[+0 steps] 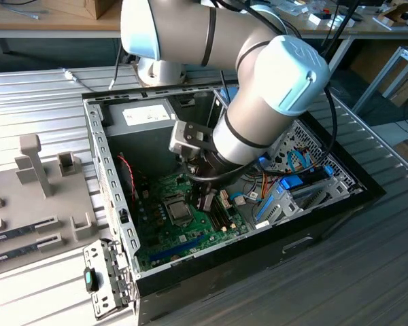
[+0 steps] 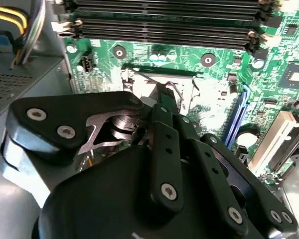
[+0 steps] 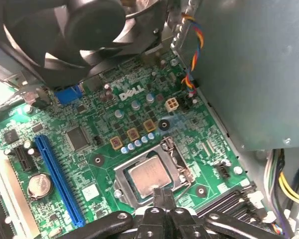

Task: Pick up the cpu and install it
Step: 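Install the first cpu locking lever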

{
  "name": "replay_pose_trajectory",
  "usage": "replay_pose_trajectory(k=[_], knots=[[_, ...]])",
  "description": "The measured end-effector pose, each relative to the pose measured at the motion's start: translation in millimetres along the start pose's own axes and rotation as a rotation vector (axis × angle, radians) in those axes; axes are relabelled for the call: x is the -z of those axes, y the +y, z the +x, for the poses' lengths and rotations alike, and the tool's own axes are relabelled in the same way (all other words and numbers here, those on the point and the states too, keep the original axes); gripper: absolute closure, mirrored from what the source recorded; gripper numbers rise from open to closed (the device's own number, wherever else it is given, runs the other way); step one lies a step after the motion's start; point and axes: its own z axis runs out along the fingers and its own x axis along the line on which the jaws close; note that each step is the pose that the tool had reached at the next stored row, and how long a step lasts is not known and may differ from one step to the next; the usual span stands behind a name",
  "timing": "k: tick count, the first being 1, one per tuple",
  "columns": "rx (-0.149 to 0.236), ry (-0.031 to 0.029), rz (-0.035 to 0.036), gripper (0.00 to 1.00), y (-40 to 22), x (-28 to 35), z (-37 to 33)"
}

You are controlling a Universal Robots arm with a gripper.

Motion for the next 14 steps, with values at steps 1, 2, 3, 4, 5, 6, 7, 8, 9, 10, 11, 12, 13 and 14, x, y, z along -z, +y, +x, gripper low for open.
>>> replay_pose_trajectory(k=[1,2,3,4,5,6,7,8,9,10,11,12,13,14], knots=[[-0.003,-0.0007,0.0001,0.89,-1.2,-1.6,1.7],[-0.006,-0.0012,0.0002,0.89,-2.3,-2.9,3.2],[-0.010,-0.0018,0.0004,0.89,-3.6,-4.6,5.0],[-0.013,-0.0023,0.0005,0.89,-4.6,-5.9,6.5],[-0.017,-0.0034,0.0007,0.89,-6.4,-8.2,8.8],[-0.023,-0.0037,0.0011,0.89,-8.1,-10.6,11.3],[-0.027,-0.0048,0.0012,0.89,-9.0,-13.0,12.3],[-0.030,-0.0056,0.0012,0.89,-9.7,-15.0,12.8],[-0.034,-0.0064,0.0014,0.89,-10.7,-18.1,13.6],[-0.036,-0.0068,0.0015,0.89,-11.1,-19.5,13.9],[-0.039,-0.0073,0.0016,0.89,-11.7,-21.8,14.2],[-0.041,-0.0071,0.0017,0.89,-11.9,-22.7,14.4],[-0.042,-0.0070,0.0018,0.89,-12.2,-23.7,14.4],[-0.043,-0.0067,0.0021,0.89,-12.6,-25.5,14.5]])
